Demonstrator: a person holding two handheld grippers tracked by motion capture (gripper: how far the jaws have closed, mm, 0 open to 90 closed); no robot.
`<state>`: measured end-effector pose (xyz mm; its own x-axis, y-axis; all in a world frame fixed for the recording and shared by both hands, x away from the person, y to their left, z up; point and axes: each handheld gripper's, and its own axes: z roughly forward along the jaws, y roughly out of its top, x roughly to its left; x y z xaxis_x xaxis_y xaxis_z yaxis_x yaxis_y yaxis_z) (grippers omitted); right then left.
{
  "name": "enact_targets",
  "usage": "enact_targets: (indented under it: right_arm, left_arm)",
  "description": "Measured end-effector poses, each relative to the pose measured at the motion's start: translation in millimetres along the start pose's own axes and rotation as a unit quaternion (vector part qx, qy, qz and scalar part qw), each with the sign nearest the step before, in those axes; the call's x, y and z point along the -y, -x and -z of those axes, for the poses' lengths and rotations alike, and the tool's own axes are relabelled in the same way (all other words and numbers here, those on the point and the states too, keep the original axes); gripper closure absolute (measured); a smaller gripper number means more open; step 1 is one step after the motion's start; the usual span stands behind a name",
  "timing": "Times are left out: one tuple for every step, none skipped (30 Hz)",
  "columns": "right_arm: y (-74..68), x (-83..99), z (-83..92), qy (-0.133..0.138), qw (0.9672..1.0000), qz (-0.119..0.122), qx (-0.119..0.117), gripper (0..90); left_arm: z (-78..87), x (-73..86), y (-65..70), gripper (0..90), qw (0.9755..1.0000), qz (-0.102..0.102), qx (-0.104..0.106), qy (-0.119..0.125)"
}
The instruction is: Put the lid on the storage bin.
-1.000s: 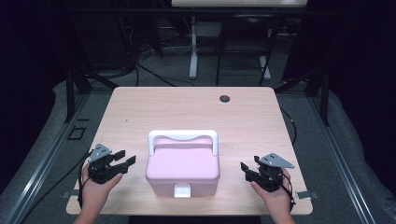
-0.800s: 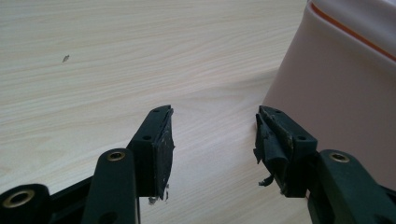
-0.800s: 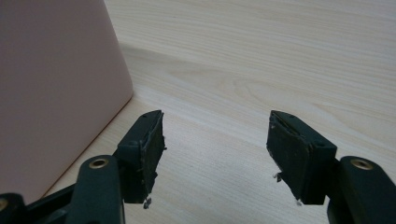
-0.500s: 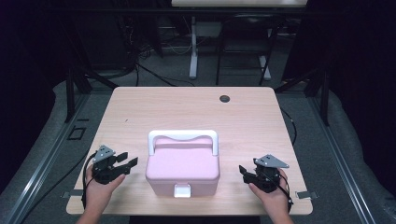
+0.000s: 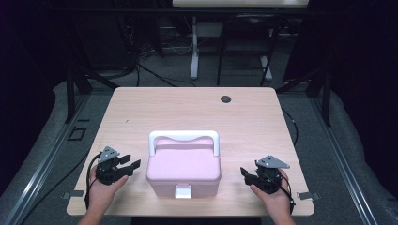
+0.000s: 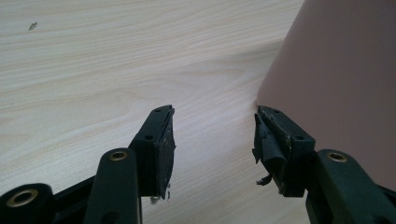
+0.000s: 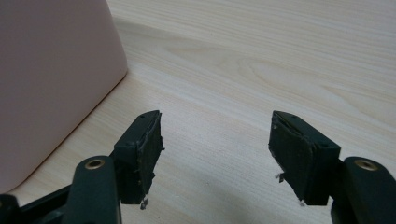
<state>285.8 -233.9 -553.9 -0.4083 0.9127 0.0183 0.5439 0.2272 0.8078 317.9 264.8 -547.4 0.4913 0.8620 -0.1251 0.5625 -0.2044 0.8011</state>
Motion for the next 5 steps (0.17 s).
enact_targets:
  right_arm:
    - [0.0, 0.2, 0.1, -0.001, 1.0000, -0.002, 0.000, 33.5]
    - [0.0, 0.2, 0.1, -0.001, 1.0000, -0.002, 0.000, 33.5]
    - [0.5, 0.3, 0.5, -0.002, 1.0000, -0.001, 0.001, 33.5]
    - [1.0, 0.5, 0.7, 0.001, 1.0000, 0.003, 0.003, 33.5]
    - [1.0, 0.4, 0.9, 0.000, 1.0000, 0.006, 0.003, 33.6]
  left_arm:
    - [-0.4, 0.1, -0.4, 47.4, 1.0000, 0.002, 0.001, -0.001]
    - [-0.4, 0.1, -0.4, 47.4, 1.0000, 0.002, 0.001, -0.001]
    - [-0.6, -0.1, -0.8, 47.4, 1.0000, 0.002, 0.000, -0.002]
    - [-1.4, -0.4, -1.3, 47.6, 1.0000, 0.004, 0.004, 0.000]
    - [-1.4, -0.4, -1.3, 47.8, 1.0000, 0.004, 0.004, 0.000]
